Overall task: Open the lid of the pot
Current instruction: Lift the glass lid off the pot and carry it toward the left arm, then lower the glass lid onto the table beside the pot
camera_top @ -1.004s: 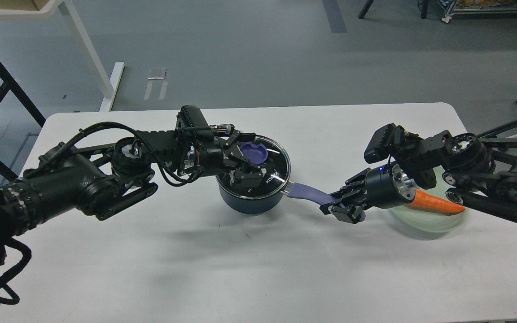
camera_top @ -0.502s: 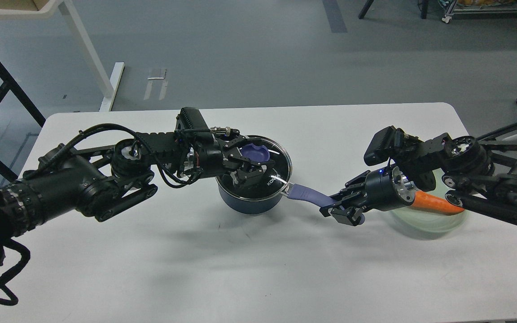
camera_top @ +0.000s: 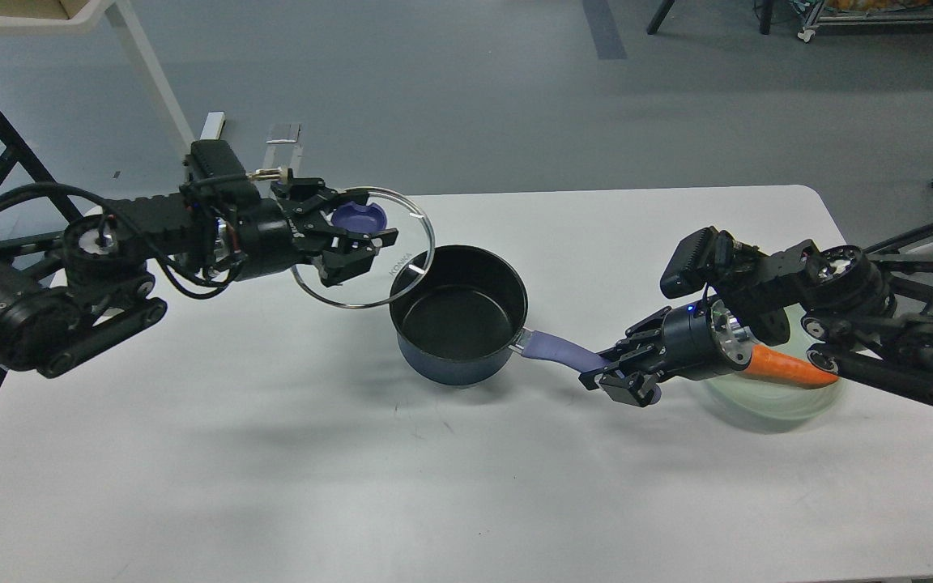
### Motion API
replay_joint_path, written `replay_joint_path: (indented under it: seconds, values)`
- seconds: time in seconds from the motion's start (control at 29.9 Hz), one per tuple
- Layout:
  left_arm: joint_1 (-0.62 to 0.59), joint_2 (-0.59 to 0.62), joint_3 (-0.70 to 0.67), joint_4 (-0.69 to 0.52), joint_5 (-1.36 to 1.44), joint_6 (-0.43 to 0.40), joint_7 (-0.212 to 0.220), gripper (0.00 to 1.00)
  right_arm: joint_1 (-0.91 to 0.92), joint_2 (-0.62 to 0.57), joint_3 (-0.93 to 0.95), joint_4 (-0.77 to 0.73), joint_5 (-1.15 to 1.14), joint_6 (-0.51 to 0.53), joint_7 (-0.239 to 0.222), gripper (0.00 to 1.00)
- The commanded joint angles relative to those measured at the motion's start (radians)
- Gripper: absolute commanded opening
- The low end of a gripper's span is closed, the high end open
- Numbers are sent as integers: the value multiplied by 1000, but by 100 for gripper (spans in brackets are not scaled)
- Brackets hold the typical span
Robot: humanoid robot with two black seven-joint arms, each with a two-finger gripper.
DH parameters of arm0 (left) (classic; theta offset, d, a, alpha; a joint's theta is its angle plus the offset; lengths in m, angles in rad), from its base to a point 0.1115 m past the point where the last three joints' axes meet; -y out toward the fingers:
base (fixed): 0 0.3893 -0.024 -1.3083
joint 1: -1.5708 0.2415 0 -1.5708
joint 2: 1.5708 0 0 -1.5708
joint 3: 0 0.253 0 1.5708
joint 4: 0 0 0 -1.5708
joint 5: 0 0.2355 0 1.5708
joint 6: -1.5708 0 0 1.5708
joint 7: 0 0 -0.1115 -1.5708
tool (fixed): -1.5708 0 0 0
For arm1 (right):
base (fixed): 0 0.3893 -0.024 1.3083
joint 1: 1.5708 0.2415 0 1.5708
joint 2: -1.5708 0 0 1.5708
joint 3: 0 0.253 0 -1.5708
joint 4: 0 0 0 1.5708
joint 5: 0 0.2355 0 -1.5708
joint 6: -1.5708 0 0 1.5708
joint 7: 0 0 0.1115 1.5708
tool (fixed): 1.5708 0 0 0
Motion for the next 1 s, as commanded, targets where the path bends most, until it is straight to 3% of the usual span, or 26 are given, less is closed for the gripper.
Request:
replay_joint_path:
  seconds: [0.0, 0.17, 0.33, 0.57, 0.97]
  values:
    - [76, 106, 1, -3, -12, 49, 0, 53, 0, 1, 0, 0, 0, 0, 0, 31]
    - [220, 202, 1, -1, -15, 158, 0, 54, 0, 0, -1, 0, 0, -1, 0, 31]
    - [340, 218, 1, 11, -29, 271, 0, 54, -9, 5, 0, -3, 0, -1, 0, 31]
    - [424, 201, 1, 31, -53, 308, 0, 55, -11, 0, 0, -3, 0, -1, 0, 31]
    - [466, 195, 1, 92, -87, 311, 0, 61, -12, 0, 0, -3, 0, -1, 0, 31]
